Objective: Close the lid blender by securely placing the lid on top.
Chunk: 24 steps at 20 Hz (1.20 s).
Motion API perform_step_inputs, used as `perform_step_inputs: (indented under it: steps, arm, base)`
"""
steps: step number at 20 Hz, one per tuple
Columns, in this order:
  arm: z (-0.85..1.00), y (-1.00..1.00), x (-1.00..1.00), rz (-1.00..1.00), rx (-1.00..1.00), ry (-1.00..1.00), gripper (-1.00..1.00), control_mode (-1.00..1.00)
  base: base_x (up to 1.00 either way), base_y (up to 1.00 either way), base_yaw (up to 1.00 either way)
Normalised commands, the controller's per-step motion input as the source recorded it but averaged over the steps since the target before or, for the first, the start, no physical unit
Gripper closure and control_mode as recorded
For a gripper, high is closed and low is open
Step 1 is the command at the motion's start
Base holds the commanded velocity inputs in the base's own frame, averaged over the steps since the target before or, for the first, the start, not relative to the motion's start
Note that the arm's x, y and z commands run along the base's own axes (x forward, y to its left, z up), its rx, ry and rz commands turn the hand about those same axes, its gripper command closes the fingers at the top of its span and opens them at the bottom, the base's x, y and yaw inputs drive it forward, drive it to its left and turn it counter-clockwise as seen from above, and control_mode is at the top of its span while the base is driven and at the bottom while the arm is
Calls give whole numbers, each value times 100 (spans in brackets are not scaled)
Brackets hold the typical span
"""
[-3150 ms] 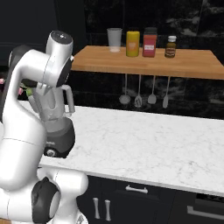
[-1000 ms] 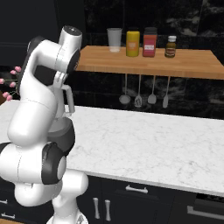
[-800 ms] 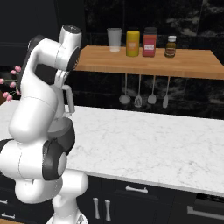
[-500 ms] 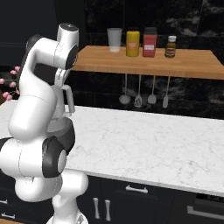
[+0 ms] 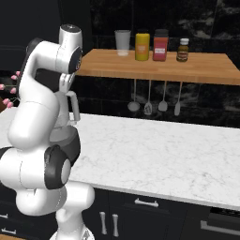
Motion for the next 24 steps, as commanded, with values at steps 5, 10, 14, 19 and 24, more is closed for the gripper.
perform_step_inputs:
  steps: [5,10,14,19,24]
  arm:
    - [0,0,11,4,-3,0,100,-100]
    - [0,0,4,2,-4,2,100,-100]
    - [-3,0,0,2,-3,7,100,-100]
    - [-10,0,-5,6,-1,10,100,-100]
    - [0,0,0,4,1,18,100,-100]
  base:
    - [0,0,0]
    - [0,0,0]
    - [0,0,0]
    - [0,0,0]
    - [0,0,0]
